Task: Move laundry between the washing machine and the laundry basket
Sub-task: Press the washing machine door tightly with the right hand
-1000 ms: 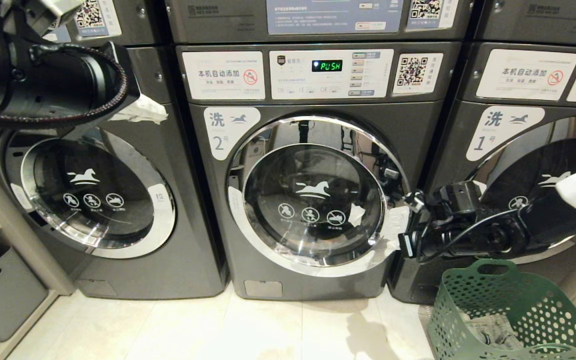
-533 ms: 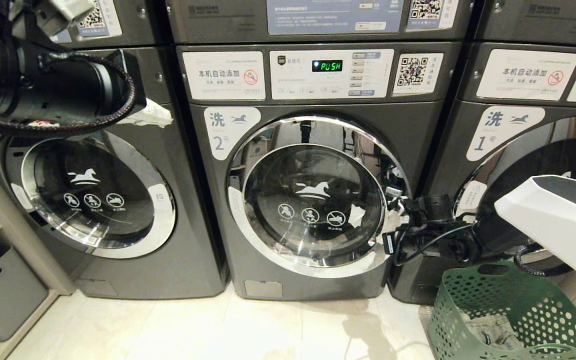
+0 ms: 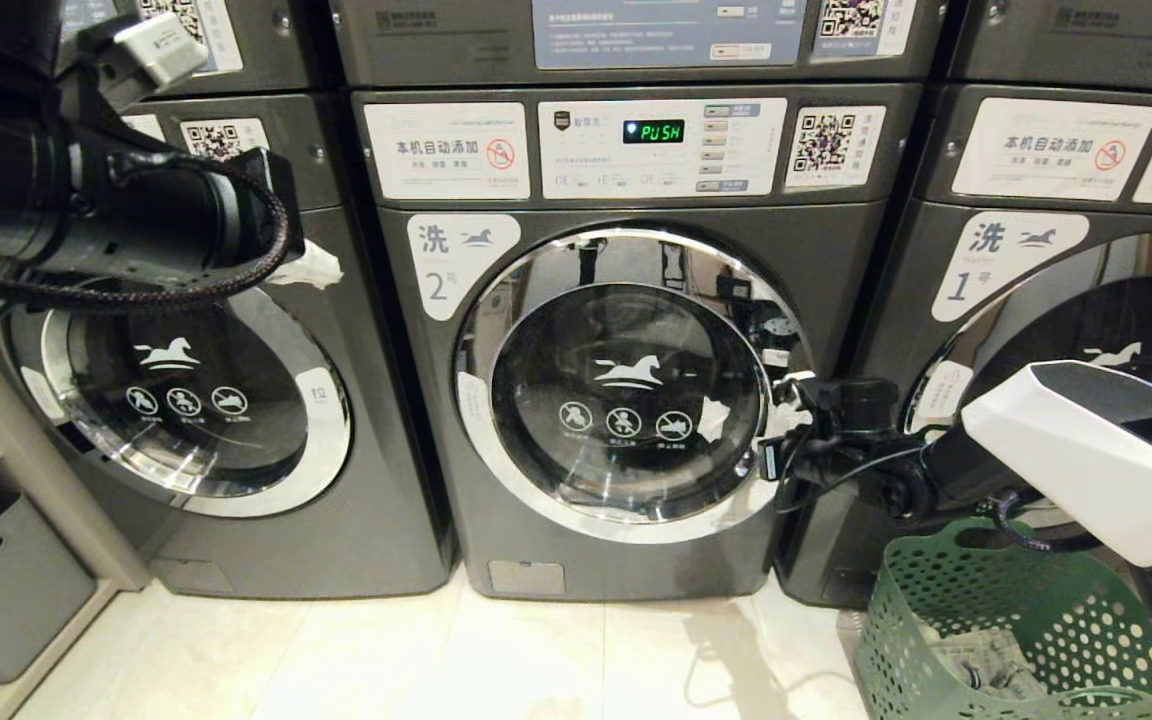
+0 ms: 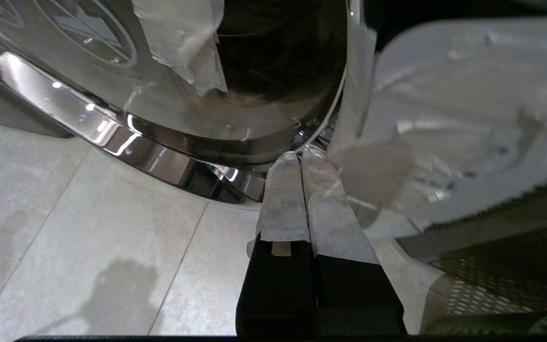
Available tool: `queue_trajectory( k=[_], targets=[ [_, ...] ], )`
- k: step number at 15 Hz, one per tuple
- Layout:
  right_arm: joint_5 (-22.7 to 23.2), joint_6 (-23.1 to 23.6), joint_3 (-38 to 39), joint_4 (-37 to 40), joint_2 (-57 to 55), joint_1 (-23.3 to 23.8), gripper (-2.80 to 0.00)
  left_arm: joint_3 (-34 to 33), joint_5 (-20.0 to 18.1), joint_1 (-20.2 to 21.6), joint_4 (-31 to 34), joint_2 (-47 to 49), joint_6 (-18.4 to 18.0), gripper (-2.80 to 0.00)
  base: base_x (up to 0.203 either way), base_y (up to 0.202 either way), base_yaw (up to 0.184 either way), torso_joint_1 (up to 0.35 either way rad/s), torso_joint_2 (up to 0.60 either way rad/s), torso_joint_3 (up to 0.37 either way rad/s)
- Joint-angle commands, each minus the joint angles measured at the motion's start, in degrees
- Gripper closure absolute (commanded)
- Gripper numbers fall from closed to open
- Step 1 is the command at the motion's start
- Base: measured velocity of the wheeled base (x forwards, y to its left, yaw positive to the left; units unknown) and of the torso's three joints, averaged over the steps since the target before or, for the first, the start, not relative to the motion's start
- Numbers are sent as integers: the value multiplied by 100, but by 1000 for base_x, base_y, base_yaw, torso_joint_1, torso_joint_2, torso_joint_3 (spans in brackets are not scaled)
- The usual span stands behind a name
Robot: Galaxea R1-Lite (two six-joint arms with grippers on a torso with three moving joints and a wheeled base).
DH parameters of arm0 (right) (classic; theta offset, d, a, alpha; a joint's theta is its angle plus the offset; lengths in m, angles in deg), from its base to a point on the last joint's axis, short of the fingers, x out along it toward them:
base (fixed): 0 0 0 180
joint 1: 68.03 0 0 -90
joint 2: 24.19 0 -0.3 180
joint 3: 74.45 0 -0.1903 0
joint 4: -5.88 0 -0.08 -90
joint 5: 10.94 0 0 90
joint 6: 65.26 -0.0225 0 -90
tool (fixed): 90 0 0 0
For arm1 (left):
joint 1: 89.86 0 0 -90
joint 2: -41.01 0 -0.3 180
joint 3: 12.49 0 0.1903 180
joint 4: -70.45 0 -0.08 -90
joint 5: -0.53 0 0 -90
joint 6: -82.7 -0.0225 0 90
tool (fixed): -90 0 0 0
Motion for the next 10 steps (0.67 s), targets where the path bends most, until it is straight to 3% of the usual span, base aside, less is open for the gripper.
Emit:
queue_trajectory(
  k=[1,10],
  targets=[
    [-251,12,-46,-17,-13,-6,0,-29,12,-2,34,26,11,0,0,0,0,0,0,0],
    [-736,10,-588,-349,-218,-6,0,-204,13,-2,61,-53,15,0,0,0,0,0,0,0]
  ],
)
